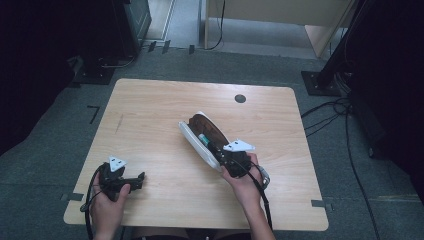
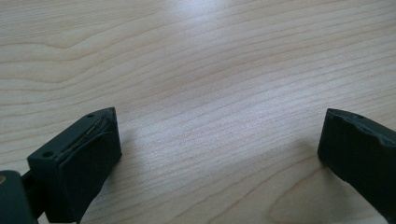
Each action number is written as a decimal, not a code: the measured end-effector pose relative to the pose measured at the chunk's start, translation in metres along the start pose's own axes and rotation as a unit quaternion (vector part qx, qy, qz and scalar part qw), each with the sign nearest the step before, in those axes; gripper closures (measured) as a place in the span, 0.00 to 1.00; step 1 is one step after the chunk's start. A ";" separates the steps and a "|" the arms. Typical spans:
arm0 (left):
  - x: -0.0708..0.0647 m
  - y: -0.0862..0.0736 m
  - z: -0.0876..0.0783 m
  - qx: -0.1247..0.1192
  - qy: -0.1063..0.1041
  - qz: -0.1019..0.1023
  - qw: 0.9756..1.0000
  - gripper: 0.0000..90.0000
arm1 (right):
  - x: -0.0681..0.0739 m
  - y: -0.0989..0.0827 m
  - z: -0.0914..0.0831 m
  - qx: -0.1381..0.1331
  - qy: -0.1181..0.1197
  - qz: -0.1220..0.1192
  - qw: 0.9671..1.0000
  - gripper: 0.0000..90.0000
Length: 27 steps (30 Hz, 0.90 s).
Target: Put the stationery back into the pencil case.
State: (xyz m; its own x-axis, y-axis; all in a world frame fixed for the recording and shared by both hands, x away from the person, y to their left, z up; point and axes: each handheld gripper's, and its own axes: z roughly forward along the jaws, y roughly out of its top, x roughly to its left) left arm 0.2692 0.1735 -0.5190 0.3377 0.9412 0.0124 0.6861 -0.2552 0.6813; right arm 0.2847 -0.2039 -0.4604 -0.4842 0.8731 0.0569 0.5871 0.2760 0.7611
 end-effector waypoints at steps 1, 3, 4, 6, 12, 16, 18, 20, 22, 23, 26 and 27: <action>0.000 0.000 0.000 0.000 0.000 0.000 1.000 0.00 | 0.001 0.001 0.001 0.000 -0.002 0.000 1.000 0.87; 0.000 0.000 0.000 0.000 0.000 0.000 1.000 0.00 | 0.001 0.003 0.004 0.000 -0.004 -0.003 1.000 0.87; 0.000 0.000 0.000 0.000 0.000 0.000 1.000 0.00 | 0.001 0.004 0.005 0.001 -0.006 -0.003 1.000 0.87; 0.000 0.000 0.000 0.000 0.000 0.000 1.000 0.00 | 0.001 0.006 0.009 0.002 -0.010 -0.005 1.000 0.87; 0.000 0.000 0.000 0.000 0.000 0.000 1.000 0.00 | 0.001 0.009 0.021 0.024 -0.016 -0.013 1.000 0.87; 0.000 0.000 0.000 0.000 0.000 0.000 1.000 0.00 | 0.001 0.011 0.024 0.039 -0.009 -0.012 0.999 0.87; 0.000 0.000 0.000 0.000 0.000 0.000 1.000 0.00 | 0.000 0.011 0.023 0.040 -0.006 -0.010 0.999 0.85; 0.000 0.000 0.000 0.000 0.000 0.000 1.000 0.00 | -0.001 0.010 0.021 0.038 -0.007 -0.012 0.999 0.82; 0.000 0.000 0.000 0.000 0.000 0.000 1.000 0.00 | -0.002 0.010 0.018 0.032 -0.005 -0.008 0.999 0.82; 0.000 0.000 0.000 0.000 0.000 0.000 1.000 0.00 | -0.002 0.010 0.016 0.029 -0.004 -0.004 1.000 0.82; 0.000 0.000 0.000 0.000 0.000 0.000 1.000 0.00 | -0.004 0.008 0.009 0.013 0.004 -0.002 1.000 0.83; 0.000 0.000 0.000 0.000 0.000 0.000 1.000 0.00 | -0.004 0.008 0.007 0.011 0.005 0.000 1.000 0.83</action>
State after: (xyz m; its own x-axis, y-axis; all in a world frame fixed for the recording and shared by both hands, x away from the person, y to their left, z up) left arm 0.2692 0.1735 -0.5191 0.3378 0.9411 0.0125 0.6860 -0.2553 0.6813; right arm 0.2954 -0.2022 -0.4589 -0.4913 0.8687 0.0629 0.6009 0.2858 0.7465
